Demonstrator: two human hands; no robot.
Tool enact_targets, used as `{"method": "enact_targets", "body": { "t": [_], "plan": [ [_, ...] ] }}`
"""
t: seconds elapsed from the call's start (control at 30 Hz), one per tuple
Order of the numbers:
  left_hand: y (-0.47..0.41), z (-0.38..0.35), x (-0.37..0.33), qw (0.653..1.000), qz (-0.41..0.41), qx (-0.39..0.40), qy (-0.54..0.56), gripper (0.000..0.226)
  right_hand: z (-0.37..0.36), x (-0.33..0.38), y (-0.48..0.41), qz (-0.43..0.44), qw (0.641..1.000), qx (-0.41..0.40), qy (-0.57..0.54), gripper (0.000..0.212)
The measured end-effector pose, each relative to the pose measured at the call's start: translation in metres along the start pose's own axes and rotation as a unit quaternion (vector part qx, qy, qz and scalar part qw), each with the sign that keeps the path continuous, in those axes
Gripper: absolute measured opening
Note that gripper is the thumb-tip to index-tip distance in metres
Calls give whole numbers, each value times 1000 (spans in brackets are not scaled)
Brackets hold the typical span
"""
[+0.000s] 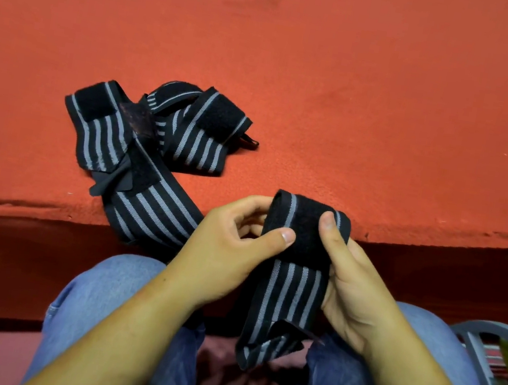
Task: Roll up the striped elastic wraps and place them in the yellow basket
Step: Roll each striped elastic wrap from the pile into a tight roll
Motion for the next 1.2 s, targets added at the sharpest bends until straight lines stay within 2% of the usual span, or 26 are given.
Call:
{"method": "enact_targets", "body": {
  "t": [0.17,0.3,0.5,0.67,0.8,0.9,1.0,1.1,1.2],
  "plan": [
    [0,2,-8,1000,-28,-14,5,30,-4,-5,3,-54,998,29,-12,65],
    [-1,4,-8,999,-37,-21,-16,39,-7,-5,4,-64,997,38,-27,62],
    [-1,4,-10,992,-77,-20,-95,44,-3,-4,1,-41,998,9,-37,65],
    [-2,0,-9,991,-92,1,-93,44,-2,-2,1,-26,999,2,-43,75],
    [-2,0,-10,990,-103,7,-92,45,2,3,2,7,999,-31,-40,62],
    [0,2,-10,992,-83,-19,-97,50,5,9,3,35,996,-57,-55,56],
    [2,9,-12,982,-90,-67,-149,41,11,14,2,66,991,-89,-81,58],
    [3,3,-17,971,-129,-42,-198,24,15,18,1,96,987,-106,-79,58],
    [4,-6,-15,965,-132,-17,-226,27,16,19,1,105,986,-102,-81,55]
  ]
}}
Point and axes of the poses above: each hand's wrist, its own y-axis away from the middle knuckle, its own z-axis out of the back of the hand, x = y × z, the point moved 7 cm from there along -y, towards the middle knuckle, and after that the axes turned 3 degrees about -y, right-handed, at the moved point
